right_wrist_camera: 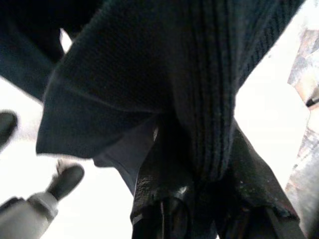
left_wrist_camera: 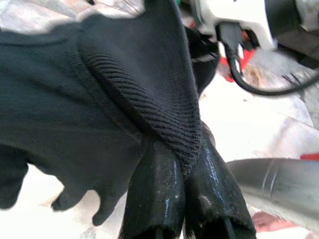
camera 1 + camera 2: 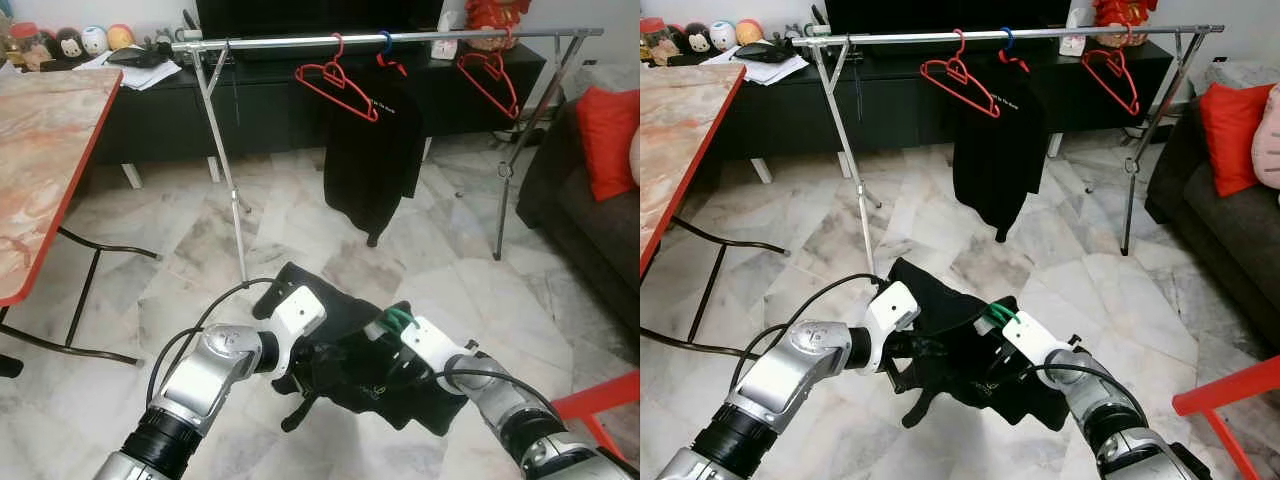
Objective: Hang hanger
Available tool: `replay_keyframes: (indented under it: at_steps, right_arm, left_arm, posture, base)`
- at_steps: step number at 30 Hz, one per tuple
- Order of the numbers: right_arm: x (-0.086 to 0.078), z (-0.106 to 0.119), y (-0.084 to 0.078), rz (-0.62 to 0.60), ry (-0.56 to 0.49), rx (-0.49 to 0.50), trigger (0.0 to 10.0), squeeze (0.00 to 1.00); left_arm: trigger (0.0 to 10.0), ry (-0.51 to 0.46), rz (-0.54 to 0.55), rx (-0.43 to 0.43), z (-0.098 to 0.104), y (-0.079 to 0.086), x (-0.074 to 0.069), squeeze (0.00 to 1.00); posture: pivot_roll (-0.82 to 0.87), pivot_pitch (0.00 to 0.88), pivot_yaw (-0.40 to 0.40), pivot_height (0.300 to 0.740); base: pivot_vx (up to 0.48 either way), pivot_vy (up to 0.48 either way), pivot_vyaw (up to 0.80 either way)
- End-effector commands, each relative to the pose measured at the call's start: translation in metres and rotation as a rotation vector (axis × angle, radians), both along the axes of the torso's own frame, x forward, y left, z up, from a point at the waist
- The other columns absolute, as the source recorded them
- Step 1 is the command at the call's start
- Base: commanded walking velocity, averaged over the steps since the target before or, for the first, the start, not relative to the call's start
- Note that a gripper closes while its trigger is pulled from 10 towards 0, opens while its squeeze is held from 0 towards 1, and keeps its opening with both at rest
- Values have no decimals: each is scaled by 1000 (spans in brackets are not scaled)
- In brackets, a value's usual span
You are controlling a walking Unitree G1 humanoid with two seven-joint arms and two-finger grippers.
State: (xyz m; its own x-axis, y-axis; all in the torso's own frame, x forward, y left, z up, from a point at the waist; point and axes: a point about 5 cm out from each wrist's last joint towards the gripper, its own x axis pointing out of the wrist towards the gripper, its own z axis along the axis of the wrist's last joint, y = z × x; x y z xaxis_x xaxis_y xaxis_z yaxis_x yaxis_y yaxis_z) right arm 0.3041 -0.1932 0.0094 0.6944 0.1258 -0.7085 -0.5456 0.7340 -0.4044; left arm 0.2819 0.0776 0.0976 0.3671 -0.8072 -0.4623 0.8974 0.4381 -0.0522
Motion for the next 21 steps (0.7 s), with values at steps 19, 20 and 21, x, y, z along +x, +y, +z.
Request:
replay_keyframes:
  at_steps: [19,20,21]
  right_arm:
    - [22,31,16,124,-185,141,0,0]
    - [18,27,10,130,-164,114,0,0]
    - [16,25,7,134,-156,100,0,0]
  left_arm:
    - [10000,-63,-34,1,5,11,-1,1000]
    - [10000,-65,-13,1,5,14,0,1000]
    - [10000,-65,-5,4,5,15,1,1000]
  posture:
    - [-159,39,-12,740]
    - [-159,42,-13,740]
    - [-159,42,-13,740]
  base:
    - [0,0,0]
    - [0,0,0]
    - [0,0,0]
